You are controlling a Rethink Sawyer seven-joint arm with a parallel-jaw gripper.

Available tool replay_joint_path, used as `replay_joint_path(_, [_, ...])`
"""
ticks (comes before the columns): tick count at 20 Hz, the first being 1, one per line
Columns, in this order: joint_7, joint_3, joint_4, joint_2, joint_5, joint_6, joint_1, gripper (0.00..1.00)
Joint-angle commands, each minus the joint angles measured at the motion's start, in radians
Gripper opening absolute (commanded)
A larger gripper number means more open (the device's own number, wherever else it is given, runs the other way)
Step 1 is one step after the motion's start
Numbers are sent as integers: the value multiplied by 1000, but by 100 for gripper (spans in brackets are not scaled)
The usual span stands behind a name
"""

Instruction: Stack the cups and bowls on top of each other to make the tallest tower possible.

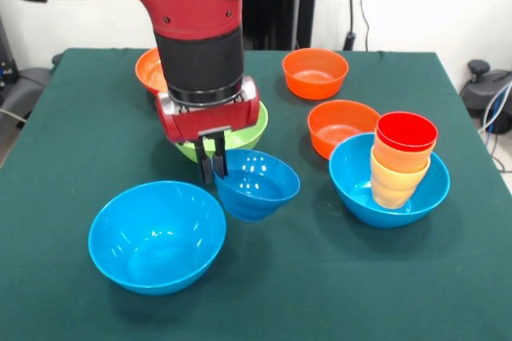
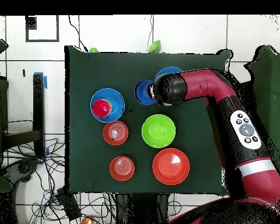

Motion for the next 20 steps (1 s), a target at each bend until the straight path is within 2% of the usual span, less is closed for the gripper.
replay_joint_path(1, [-341, 26, 2, -6, 31, 156, 32, 0])
replay_joint_path(5, [-329, 38, 26, 6, 65, 165, 23, 0])
replay_joint_path(10, [-318, 71, 101, 7, 127, 160, -13, 0])
replay_joint_path(15, [-334, 115, 171, -15, 183, 187, -54, 0])
replay_joint_path(20, [-303, 173, 275, -47, 259, 213, -113, 0])
